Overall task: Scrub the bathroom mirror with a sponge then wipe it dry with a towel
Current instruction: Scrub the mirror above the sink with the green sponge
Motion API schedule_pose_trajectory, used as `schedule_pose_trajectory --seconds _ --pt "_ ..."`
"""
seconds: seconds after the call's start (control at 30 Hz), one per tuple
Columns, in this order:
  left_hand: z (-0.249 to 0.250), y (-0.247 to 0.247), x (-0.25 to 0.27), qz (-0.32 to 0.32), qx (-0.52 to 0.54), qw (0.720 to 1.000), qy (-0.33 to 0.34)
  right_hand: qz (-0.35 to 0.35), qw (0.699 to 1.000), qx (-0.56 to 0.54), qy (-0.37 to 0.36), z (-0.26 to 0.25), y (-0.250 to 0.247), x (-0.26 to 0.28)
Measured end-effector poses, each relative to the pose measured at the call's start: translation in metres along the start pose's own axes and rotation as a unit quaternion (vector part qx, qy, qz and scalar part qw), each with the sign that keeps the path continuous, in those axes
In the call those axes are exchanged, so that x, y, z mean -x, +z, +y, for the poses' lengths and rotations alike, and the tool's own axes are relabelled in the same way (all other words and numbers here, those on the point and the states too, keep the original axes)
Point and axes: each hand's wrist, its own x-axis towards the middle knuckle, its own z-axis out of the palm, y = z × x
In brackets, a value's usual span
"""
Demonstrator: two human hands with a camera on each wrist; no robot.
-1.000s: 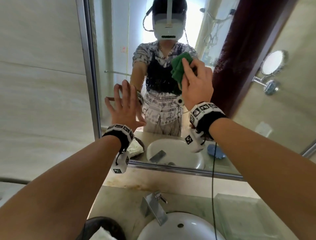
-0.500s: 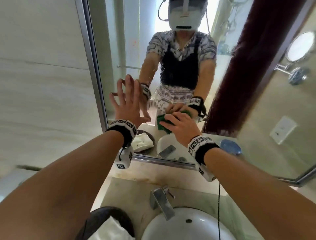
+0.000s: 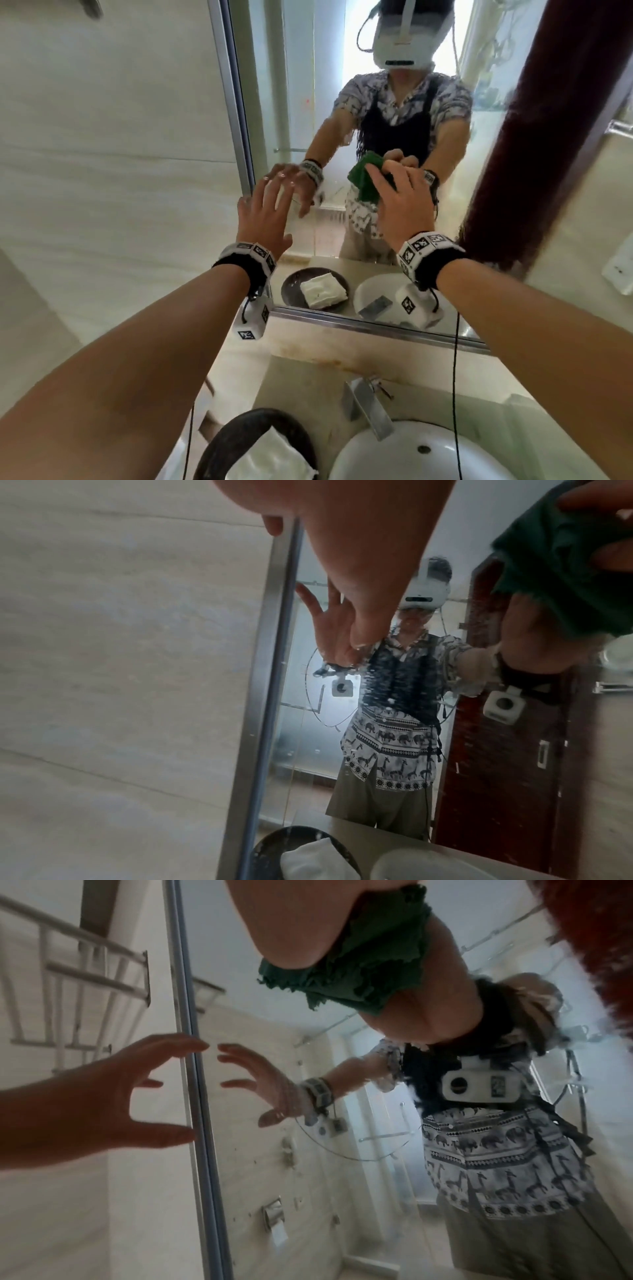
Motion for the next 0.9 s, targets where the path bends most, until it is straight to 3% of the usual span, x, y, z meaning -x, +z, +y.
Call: schedule_pose_trajectory --seconds 0.17,0.27,0.47,0.63,0.9 --pt "-0.045 0.02 0.006 0.026 0.012 0.999 -0.034 0.044 0.994 -0.03 0.091 -0.026 0.005 -0.018" --pt "-0.063 0.036 0.01 0.025 0.044 0.999 -0.013 0.042 0.992 -0.037 0.11 -0.037 0.013 -0.014" --pt "-0.082 0.059 0.006 0.036 0.06 0.997 0.034 -0.021 0.999 0.017 0.016 -0.044 0.033 0.01" --pt "-0.087 0.079 -0.006 0.071 0.101 0.99 0.062 -0.09 0.986 0.058 -0.131 -0.047 0.051 0.038" --pt "-0.094 0.086 -0.007 0.042 0.095 0.991 0.087 -0.176 0.966 0.058 -0.179 -0.066 0.075 0.073"
